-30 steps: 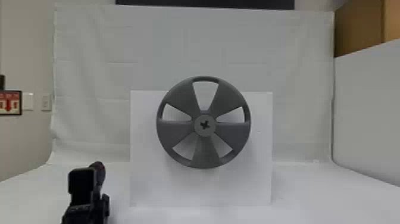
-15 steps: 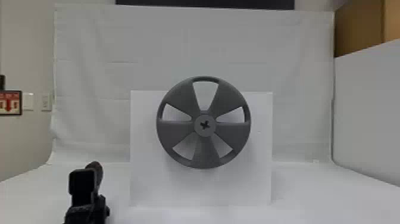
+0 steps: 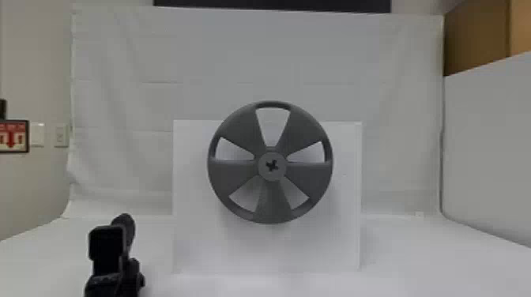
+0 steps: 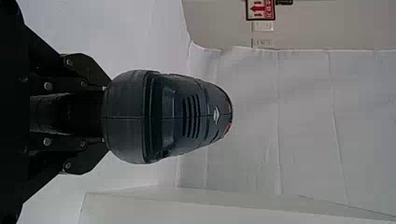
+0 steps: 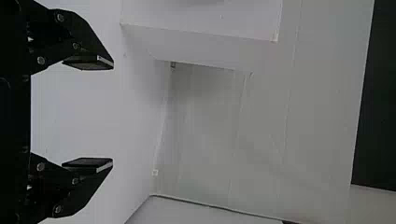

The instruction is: Grasp the drill and bring into the middle of wheel

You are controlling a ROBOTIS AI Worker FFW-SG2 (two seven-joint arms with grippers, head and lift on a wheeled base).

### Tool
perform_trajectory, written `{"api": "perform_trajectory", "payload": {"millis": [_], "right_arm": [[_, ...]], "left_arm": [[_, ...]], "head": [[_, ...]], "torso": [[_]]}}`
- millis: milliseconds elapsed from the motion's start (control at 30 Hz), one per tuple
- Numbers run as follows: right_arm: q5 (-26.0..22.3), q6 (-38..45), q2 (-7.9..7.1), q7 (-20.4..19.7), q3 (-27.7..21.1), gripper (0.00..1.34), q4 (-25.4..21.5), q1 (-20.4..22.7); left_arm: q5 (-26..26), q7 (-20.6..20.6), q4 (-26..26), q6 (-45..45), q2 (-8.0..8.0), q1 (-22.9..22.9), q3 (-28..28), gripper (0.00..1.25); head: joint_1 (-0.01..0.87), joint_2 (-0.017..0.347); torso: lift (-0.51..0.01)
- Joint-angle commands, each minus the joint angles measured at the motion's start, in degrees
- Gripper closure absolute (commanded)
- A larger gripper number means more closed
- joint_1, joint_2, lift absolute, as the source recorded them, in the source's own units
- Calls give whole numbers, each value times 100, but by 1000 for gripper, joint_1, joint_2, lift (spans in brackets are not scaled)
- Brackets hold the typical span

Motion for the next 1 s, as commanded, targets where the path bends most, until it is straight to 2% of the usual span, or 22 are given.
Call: {"api": "perform_trajectory", "payload": {"millis": [0, 133, 433, 567, 767, 967], "right_arm": [[16, 0, 9, 0, -9, 519, 2, -3], [25, 0, 18, 0, -18, 519, 2, -3], [25, 0, 35, 0, -35, 519, 2, 5], [34, 0, 53, 0, -53, 519, -7, 5], [25, 0, 62, 0, -97, 519, -7, 14], [-10, 0, 62, 0, -158, 519, 2, 32]], "left_arm": [[4, 0, -1, -52, 8, 24, -1, 1219], [-136, 0, -1, -69, 34, 24, -107, 1220], [-49, -8, -150, -184, 43, 147, -37, 1220], [-57, -202, -326, -184, 43, 208, 95, 1220], [-57, -448, -722, -148, 52, 384, 350, 1220], [-57, -545, -1469, 300, 105, 560, 447, 1220]], "head": [[0, 0], [0, 0], [0, 0], [0, 0], [0, 0], [0, 0]], "torso": [[-406], [-406], [-406], [-406], [-406], [-406]]}}
